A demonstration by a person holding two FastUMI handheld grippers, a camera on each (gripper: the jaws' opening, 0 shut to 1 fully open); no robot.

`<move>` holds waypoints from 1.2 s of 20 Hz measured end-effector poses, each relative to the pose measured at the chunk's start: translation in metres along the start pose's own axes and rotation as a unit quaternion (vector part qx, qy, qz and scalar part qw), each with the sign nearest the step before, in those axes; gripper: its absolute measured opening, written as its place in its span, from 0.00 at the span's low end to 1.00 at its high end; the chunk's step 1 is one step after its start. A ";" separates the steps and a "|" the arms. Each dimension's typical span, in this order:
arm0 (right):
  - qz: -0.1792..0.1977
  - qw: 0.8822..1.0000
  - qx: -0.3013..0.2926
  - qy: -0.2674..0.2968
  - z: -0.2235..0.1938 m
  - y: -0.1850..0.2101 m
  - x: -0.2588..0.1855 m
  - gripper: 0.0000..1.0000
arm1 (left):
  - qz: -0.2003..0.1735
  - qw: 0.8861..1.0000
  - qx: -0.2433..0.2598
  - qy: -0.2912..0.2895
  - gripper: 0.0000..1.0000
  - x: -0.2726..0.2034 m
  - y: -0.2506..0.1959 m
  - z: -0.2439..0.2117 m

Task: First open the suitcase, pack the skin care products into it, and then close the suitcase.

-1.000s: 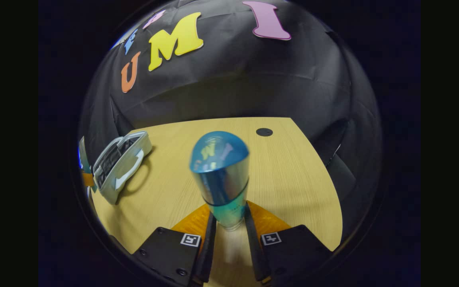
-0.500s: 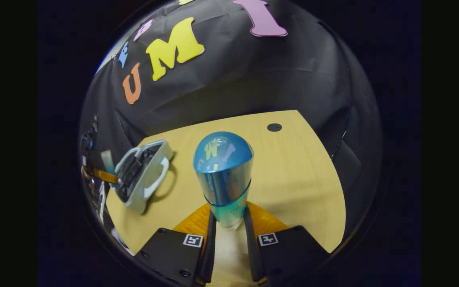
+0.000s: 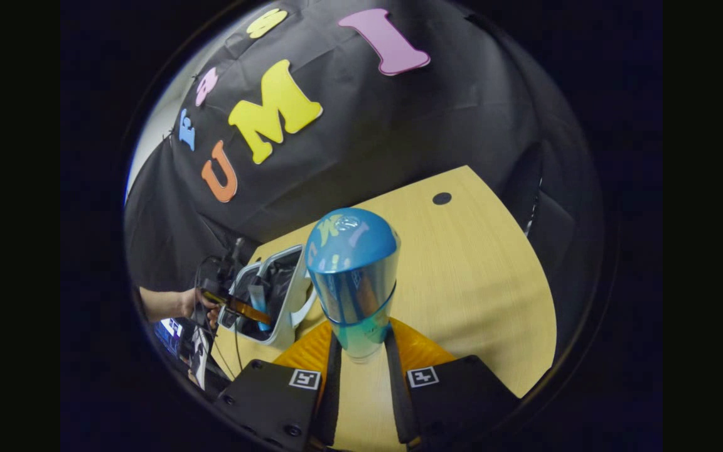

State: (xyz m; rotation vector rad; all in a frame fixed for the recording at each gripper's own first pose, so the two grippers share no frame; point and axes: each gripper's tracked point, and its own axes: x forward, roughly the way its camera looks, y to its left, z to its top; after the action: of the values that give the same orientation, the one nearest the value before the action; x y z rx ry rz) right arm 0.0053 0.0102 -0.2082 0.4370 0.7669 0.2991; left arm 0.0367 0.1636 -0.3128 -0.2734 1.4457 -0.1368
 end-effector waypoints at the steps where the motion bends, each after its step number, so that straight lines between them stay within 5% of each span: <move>1: 0.000 1.000 -0.009 -0.002 -0.001 0.003 -0.007 0.33 | 0.002 1.000 -0.002 0.014 0.37 0.003 0.001 -0.001; 3: 0.006 1.000 -0.003 0.002 -0.003 0.010 -0.017 0.31 | 0.004 1.000 -0.008 0.028 0.31 0.007 0.001 0.001; 9: 0.012 1.000 -0.018 0.008 -0.009 0.021 -0.027 0.33 | 0.014 0.999 -0.015 0.043 0.41 0.010 0.001 -0.002; 11: 0.022 0.999 -0.033 0.018 -0.010 0.032 -0.026 0.33 | 0.012 0.999 -0.026 0.034 0.50 0.008 0.003 -0.002; 12: 0.028 0.998 -0.042 0.023 -0.011 0.038 -0.024 0.33 | 0.012 0.999 -0.029 0.028 0.63 0.006 0.004 -0.002; 13: 0.034 0.998 -0.050 0.028 -0.011 0.045 -0.022 0.33 | 0.011 0.999 -0.031 0.023 0.59 0.005 0.006 -0.002; 14: 0.041 0.997 -0.057 0.035 -0.012 0.054 -0.018 0.33 | 0.003 0.999 -0.035 0.016 0.81 0.001 0.004 -0.003; 17: 0.072 0.991 -0.081 0.076 -0.021 0.094 0.000 0.33 | -0.017 0.999 -0.044 -0.007 0.89 -0.014 -0.001 -0.007; 18: 0.080 0.987 -0.093 0.099 -0.024 0.110 0.010 0.33 | -0.024 0.998 -0.046 -0.026 0.77 -0.024 -0.004 -0.006; 21: 0.115 0.974 -0.092 0.174 -0.038 0.171 0.053 0.33 | -0.058 0.987 -0.053 -0.138 0.79 -0.071 -0.019 0.007; 24: 0.119 0.957 -0.093 0.248 -0.055 0.221 0.107 0.33 | -0.093 0.957 -0.076 -0.264 0.87 -0.131 -0.026 0.004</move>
State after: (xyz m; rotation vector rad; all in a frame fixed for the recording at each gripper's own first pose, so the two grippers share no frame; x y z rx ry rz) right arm 0.0169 0.2619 -0.2005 0.2753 1.1655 0.7195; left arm 0.0262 0.1728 -0.1804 -0.5292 0.8976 -0.0953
